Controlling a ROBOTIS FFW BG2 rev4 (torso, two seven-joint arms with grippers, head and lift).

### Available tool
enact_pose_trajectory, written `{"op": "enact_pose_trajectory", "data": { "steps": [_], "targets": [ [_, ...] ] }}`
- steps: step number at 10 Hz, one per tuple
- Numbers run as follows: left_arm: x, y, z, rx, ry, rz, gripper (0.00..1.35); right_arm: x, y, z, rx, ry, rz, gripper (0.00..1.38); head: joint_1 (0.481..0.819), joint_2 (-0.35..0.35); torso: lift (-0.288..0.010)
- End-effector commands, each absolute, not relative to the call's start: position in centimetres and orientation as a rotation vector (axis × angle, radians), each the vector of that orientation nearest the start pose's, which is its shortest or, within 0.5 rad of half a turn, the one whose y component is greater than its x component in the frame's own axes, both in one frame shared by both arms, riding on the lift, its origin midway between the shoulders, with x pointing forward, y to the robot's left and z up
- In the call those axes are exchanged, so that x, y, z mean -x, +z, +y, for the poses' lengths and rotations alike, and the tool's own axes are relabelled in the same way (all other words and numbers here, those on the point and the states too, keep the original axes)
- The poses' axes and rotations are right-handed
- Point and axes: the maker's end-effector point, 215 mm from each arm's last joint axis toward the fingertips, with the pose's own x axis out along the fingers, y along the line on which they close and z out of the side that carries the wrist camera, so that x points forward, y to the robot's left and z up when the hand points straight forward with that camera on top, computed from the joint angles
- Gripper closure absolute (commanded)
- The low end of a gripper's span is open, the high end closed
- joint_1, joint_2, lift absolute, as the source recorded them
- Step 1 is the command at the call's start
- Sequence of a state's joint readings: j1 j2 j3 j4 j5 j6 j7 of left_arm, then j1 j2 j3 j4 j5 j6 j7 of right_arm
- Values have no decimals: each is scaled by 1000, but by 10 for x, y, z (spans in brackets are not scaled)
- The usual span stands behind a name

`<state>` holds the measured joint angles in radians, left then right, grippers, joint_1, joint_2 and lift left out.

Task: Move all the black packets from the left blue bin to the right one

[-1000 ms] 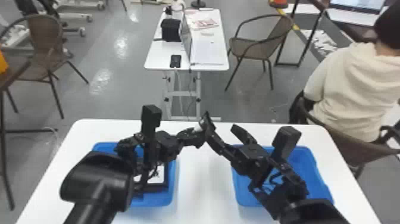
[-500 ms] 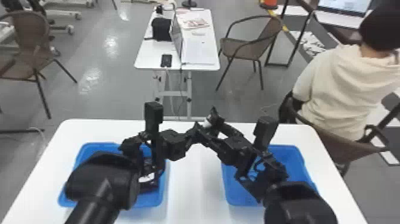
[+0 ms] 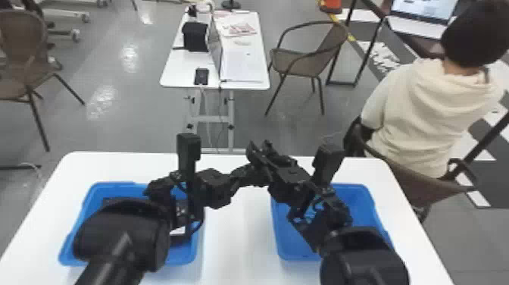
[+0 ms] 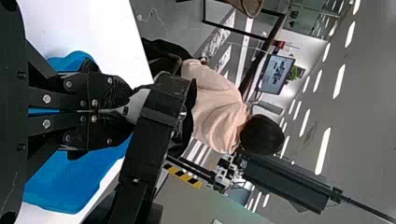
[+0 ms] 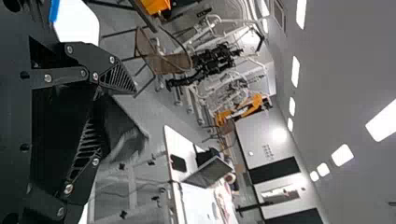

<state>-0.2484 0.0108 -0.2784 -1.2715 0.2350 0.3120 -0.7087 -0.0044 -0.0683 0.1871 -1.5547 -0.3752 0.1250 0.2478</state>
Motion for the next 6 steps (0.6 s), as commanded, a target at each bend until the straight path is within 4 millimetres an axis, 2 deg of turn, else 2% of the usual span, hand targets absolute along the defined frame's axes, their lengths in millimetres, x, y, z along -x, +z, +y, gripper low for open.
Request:
{"op": "enact_pose_trajectory", "data": {
  "steps": [1, 3, 6],
  "targets": [
    [-545, -405, -46, 249, -971, 336, 1216, -567, -370, -86, -350, 433, 110, 1185, 695, -128, 0],
    [-549, -402, -42, 255, -954, 321, 1173, -566, -371, -92, -356, 422, 106, 1185, 695, -130, 0],
    [-554, -397, -38, 265, -936, 301, 1165, -566, -367, -112, -338, 396, 73, 1216, 695, -137, 0]
  ]
}}
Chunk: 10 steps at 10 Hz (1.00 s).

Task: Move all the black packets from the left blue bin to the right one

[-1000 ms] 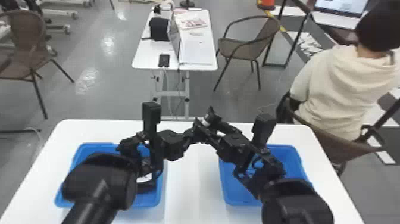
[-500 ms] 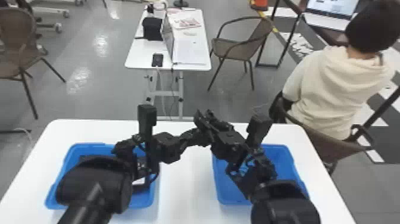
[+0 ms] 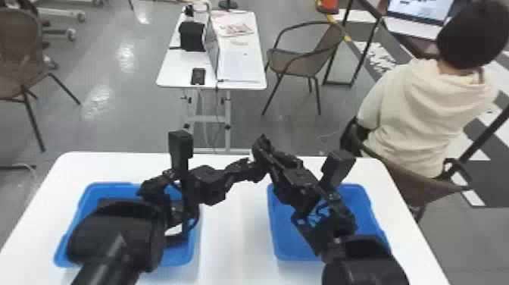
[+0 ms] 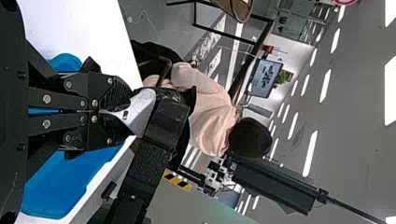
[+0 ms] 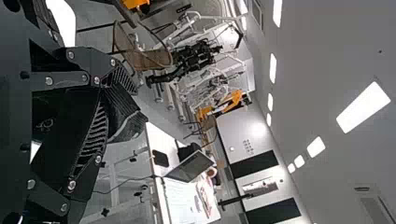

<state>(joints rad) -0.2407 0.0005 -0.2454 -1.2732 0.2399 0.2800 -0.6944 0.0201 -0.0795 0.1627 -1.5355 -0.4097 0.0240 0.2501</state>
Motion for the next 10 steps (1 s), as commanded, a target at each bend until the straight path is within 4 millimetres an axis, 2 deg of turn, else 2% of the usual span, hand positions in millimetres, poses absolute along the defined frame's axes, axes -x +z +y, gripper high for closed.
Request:
{"op": "enact_pose_trajectory", "data": {
  "steps": [1, 4, 5, 6, 7, 9, 10],
  "targets": [
    [-554, -397, -38, 269, -936, 300, 1165, -565, -371, -110, -345, 396, 79, 1259, 695, -143, 0],
    [-552, -397, -40, 277, -941, 300, 1165, -564, -377, -106, -459, 412, 75, 1266, 695, -145, 0],
    [-552, -397, -40, 276, -941, 300, 1165, -563, -387, -101, -544, 437, 97, 987, 695, -142, 0],
    [-552, -397, -40, 275, -942, 301, 1165, -563, -383, -104, -541, 432, 79, 522, 695, -139, 0],
    [-552, -397, -40, 275, -942, 301, 1165, -563, -379, -107, -549, 428, 59, 309, 695, -137, 0],
    [-552, -397, -39, 276, -940, 301, 1165, -565, -372, -119, -547, 414, 42, 93, 695, -145, 0],
    [-552, -398, -38, 277, -937, 302, 1165, -566, -368, -126, -554, 400, 32, 94, 695, -147, 0]
  ]
}}
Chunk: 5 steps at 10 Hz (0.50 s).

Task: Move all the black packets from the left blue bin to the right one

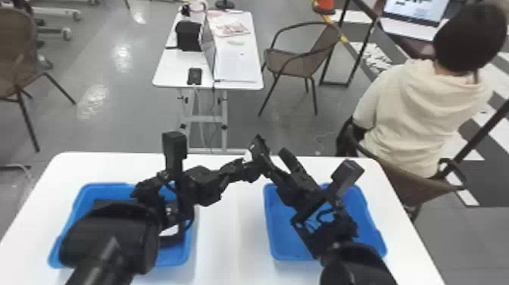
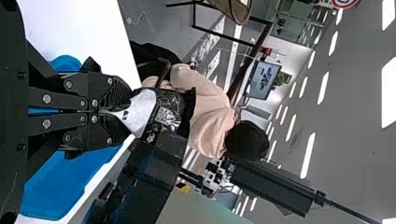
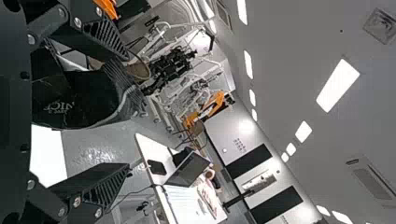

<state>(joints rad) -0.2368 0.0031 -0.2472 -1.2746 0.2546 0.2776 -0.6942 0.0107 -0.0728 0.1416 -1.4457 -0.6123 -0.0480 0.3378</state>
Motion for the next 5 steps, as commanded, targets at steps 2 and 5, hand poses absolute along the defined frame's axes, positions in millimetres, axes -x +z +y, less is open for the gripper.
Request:
{"op": "enact_pose_trajectory", "data": {
  "steps": [2, 5],
  "targets": [
    [-550, -400, -38, 281, -939, 306, 1165, -569, -368, -132, -549, 373, 30, 101, 695, -160, 0],
    [-548, -401, -45, 284, -949, 322, 1165, -580, -372, -117, -540, 402, 67, 203, 695, -164, 0]
  ]
}}
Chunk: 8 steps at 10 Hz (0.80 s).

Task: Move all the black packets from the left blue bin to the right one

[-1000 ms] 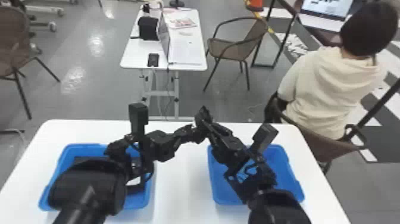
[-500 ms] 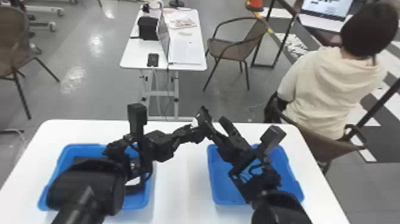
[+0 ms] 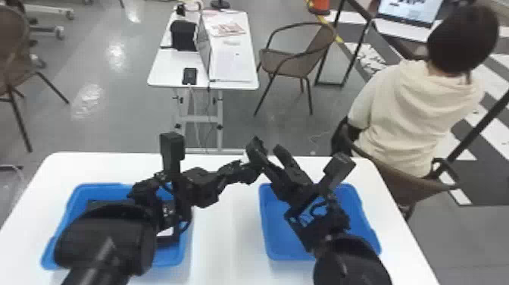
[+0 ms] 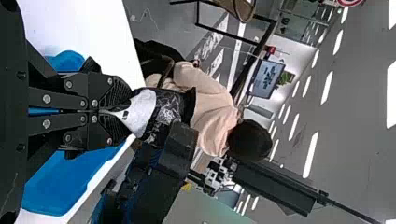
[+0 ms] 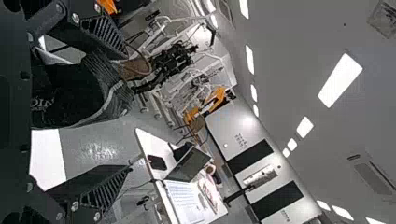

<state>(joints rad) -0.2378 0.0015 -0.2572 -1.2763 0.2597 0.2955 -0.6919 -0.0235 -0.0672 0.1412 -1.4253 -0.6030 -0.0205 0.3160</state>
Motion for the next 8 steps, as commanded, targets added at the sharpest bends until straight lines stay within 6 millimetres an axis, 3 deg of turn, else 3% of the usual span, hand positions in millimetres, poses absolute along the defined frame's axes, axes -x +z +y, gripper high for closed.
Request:
{"op": "enact_pose_trajectory", "data": {
  "steps": [1, 2, 3, 7, 8],
  "targets": [
    [-546, -401, -49, 287, -956, 328, 1165, -584, -373, -111, -534, 414, 84, 472, 695, -160, 0],
    [-545, -401, -51, 289, -960, 330, 1165, -586, -374, -108, -515, 426, 100, 909, 695, -156, 0],
    [-546, -400, -49, 292, -957, 328, 1165, -584, -375, -108, -509, 420, 102, 1237, 695, -154, 0],
    [-548, -400, -46, 293, -948, 324, 1165, -580, -368, -119, -532, 378, 44, 1282, 695, -155, 0],
    [-550, -401, -42, 296, -930, 317, 993, -579, -372, -121, -556, 369, 46, 1280, 695, -156, 0]
  ]
}}
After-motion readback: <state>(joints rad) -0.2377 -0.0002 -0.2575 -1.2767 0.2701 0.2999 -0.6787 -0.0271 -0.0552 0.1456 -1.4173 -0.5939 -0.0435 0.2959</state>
